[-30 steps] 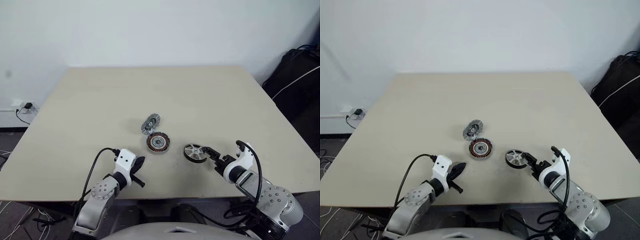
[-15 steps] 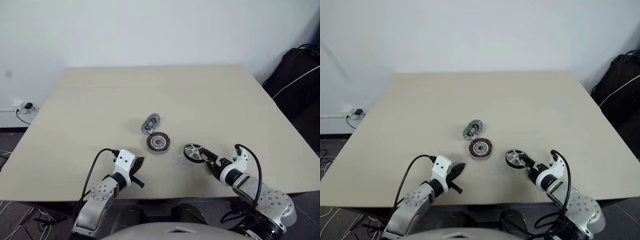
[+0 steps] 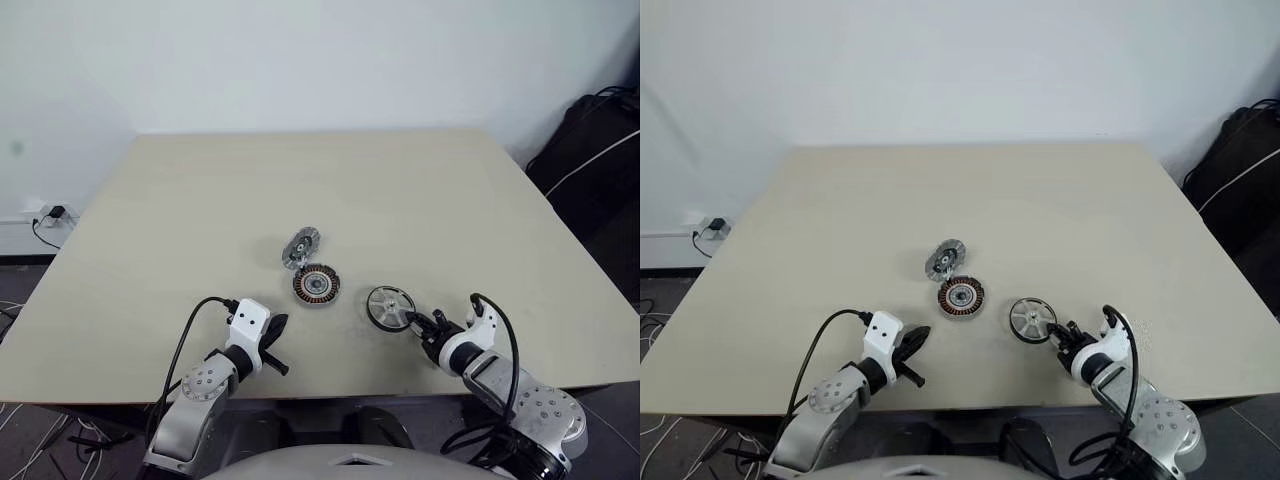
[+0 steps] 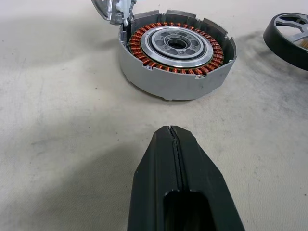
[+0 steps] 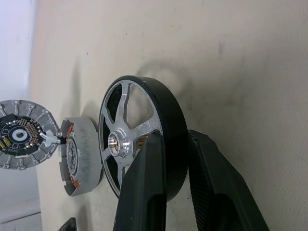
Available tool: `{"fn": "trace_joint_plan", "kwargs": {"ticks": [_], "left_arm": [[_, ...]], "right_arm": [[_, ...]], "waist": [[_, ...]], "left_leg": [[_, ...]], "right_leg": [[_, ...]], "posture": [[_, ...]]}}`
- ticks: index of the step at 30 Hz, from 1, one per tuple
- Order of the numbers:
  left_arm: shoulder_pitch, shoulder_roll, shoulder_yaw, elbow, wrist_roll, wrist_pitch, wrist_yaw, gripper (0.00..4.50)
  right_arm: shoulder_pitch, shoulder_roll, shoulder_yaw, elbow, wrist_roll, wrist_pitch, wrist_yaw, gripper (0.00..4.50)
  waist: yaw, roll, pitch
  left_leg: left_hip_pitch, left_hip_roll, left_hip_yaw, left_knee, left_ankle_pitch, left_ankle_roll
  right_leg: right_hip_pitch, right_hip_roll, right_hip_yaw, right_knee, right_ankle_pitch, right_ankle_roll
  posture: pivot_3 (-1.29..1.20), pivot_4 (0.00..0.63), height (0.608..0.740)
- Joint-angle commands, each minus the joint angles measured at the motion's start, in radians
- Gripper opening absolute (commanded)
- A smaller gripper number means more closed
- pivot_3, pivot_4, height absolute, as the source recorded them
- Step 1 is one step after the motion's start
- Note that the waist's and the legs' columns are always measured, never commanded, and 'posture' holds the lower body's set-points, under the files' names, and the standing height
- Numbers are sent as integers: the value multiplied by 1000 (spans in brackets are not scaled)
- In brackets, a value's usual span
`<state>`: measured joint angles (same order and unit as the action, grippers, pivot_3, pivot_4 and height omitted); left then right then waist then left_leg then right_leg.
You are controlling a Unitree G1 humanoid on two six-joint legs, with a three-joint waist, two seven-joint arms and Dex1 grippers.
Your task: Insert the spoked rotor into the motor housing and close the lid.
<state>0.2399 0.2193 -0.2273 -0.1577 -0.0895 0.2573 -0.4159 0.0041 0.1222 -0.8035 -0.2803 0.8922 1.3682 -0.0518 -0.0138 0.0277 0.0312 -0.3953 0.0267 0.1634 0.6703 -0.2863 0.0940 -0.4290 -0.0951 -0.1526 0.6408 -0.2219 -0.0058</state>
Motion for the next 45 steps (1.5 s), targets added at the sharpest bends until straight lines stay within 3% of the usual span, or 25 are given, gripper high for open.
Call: {"fn": "trace_joint_plan", "kwargs": {"ticks": [1,11,25,45], "left_arm": [[-17,-1,-3,-20,-1,-7,-3,0],[-26,0,3,-1,-4,-25,-8,0],[-6,-5,9,-27,-3,-30,8,0],[12,-3,10,-52,-8,-17,22,0]], "right_arm": [[19,71,34,-16,62,-31,-3,329],[-62,10,220,-46,95,-81,-15,329],[-234,0,465,223,-3,-198,13,329],[-264,-11,503,302,-42,-263,41,329]], "waist": [[0,0,0],[-7,0,0],[-7,-1,1],[-9,-2,0]], "left_leg": [[0,0,0,0,0,0],[0,0,1,-3,0,0],[0,0,1,-3,2,-3],[0,0,2,-3,3,-5]], "right_leg": [[0,0,0,0,0,0],[0,0,0,-1,0,0],[0,1,0,0,2,3],[0,1,1,1,2,4]], "posture": [[0,0,740],[0,0,740],[0,0,740],[0,0,740]]}}
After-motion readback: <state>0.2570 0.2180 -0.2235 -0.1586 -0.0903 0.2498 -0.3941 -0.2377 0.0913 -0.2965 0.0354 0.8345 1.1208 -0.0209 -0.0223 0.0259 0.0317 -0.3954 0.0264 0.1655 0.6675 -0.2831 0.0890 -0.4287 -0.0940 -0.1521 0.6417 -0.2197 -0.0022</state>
